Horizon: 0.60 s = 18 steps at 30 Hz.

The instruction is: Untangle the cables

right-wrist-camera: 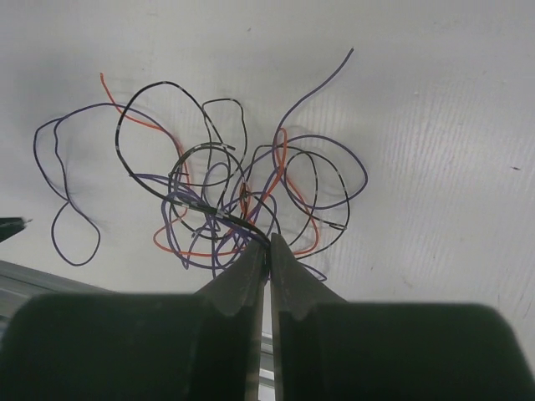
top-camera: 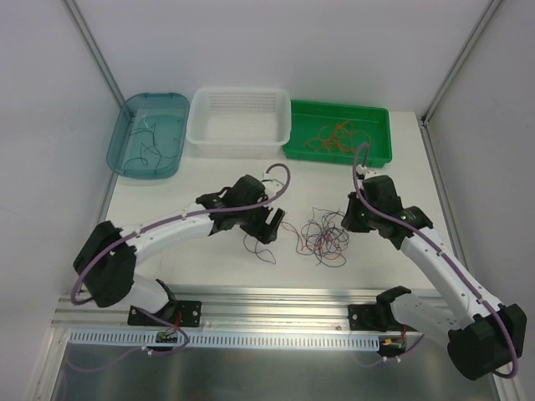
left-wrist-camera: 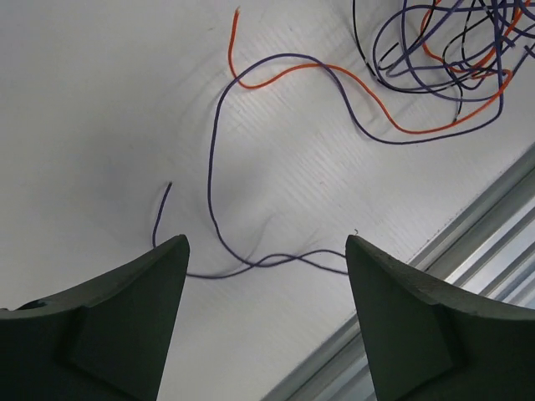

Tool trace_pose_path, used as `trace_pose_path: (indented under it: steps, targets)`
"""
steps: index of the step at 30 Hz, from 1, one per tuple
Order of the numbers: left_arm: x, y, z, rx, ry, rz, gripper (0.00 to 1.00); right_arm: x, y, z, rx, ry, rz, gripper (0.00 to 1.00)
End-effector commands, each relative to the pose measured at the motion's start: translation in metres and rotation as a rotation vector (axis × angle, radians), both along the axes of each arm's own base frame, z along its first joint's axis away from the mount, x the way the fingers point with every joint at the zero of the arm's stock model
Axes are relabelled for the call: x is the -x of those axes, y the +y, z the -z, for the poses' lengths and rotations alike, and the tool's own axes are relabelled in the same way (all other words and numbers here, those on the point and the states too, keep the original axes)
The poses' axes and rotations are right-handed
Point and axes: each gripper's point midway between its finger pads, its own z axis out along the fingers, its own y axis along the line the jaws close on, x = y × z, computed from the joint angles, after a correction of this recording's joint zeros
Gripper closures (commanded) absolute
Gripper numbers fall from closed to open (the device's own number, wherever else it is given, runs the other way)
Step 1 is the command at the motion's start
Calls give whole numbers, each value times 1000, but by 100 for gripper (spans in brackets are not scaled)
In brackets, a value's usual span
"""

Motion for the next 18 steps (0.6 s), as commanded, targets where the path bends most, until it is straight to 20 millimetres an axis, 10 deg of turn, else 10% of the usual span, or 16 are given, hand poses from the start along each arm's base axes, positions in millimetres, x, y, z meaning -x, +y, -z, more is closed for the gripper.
trace_pose_path:
  steps: [1,10,16,18]
  targets:
    - [-19,-34,4,-7,-70,186,25,0,11,-9,-43,-25,-34,94]
    - [-43,-42,55,-150,-51,234,42,7,15,-11,-63,-25,-51,96]
    - [-45,-41,53,-150,-53,207,96,9,11,-5,-37,-19,-56,96]
    - [-46,-37,33,-132,-95,192,100,8,6,-4,-14,-23,-39,99]
